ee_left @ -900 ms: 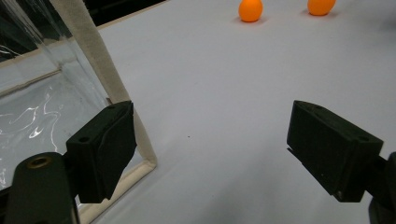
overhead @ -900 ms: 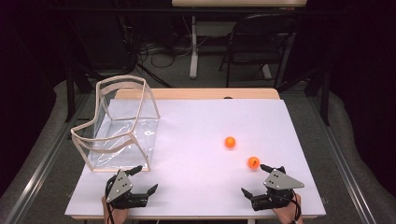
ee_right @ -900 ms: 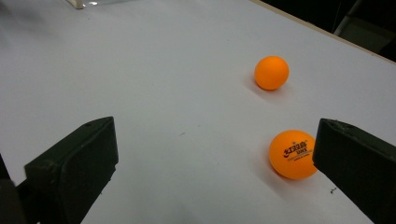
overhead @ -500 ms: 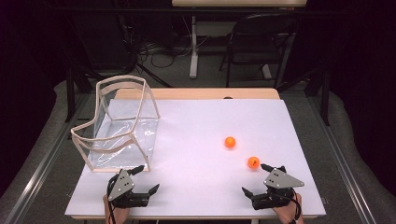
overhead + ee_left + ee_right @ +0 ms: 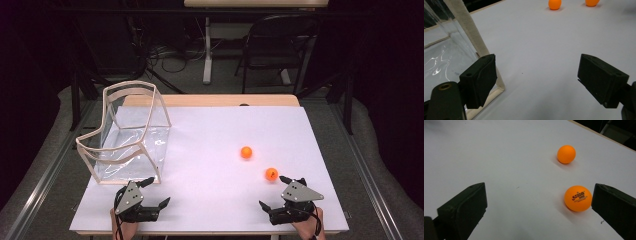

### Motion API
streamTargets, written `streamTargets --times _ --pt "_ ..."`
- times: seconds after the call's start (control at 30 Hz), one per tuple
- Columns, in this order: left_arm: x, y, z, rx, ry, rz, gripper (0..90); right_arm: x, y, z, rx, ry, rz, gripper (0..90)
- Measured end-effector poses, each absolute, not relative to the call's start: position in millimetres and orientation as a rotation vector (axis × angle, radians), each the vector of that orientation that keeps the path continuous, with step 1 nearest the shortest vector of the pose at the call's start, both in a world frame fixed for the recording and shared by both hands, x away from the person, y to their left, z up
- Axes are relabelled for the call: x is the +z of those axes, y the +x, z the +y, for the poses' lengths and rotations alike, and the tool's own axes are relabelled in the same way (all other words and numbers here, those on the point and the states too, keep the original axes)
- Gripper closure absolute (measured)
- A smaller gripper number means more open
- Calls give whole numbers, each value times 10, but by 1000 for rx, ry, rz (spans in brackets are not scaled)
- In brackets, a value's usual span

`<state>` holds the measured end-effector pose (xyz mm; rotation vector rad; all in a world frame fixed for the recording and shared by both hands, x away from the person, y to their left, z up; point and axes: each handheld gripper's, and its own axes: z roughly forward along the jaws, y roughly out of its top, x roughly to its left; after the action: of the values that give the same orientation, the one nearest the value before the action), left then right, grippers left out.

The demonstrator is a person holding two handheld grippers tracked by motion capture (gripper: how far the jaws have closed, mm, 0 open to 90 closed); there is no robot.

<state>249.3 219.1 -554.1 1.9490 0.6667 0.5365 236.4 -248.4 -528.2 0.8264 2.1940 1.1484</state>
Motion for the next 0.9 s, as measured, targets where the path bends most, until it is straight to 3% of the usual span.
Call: streamTargets --times 0.9 --pt "-5529 2501 2176 534 1965 646 157 -5278 2494 -2505 1117 883 2233 0"
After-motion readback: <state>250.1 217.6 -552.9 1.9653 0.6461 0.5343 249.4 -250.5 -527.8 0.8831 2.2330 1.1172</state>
